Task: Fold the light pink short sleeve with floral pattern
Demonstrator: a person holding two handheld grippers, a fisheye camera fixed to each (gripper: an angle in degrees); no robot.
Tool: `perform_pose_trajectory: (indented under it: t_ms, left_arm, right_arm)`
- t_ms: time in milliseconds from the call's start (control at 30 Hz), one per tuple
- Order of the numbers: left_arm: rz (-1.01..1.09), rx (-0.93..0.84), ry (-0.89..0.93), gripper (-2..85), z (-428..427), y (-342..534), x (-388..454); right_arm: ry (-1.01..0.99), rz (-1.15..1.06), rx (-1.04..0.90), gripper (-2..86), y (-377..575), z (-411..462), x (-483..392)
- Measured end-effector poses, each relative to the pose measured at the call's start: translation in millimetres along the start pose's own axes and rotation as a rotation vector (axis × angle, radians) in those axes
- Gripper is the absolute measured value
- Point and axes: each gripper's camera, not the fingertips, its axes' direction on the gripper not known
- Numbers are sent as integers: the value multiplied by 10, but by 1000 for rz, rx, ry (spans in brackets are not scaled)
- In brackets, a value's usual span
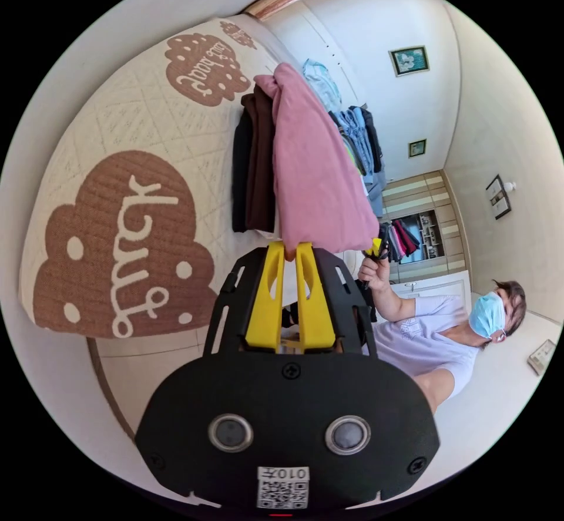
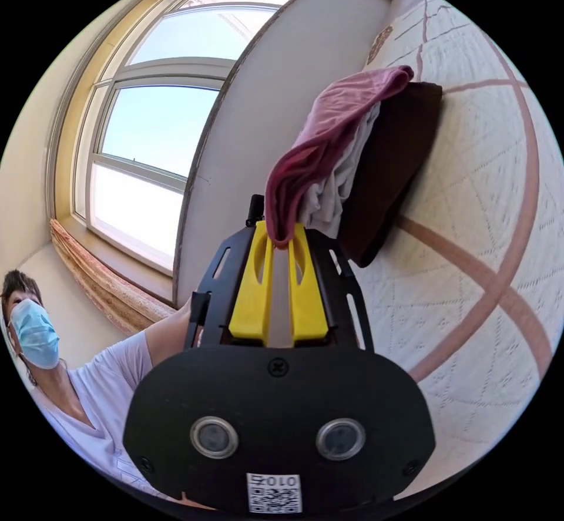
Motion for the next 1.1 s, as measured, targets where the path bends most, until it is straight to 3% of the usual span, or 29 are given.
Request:
perform_pose_trajectory:
  t_ms: [100,233,433,567,800,1100]
  left_arm:
    - [50,109,97,13,-131,85,-16]
    - [28,198,91,8,-382,47,59]
    - [47,227,-12,8,-731,-588,545]
    - [23,58,-100,8,-726,-959,704]
    - [78,-27,-58,7,-787,-532,595]
    - [-49,-19,-13,5,-614,-6,115]
  right_arm:
    - [48,-49,-25,52,-138,-29,-104]
    - [107,-3,-44,41,-296,-64,-161]
    - [142,-105,-9,38,-1009,-289,-460]
    - [109,-116,7,38,-1512,-503,-641]
    - [106,-140,-74,38,-1179,-459,-637]
    - [102,-69,-149,38,-880,-240,-425]
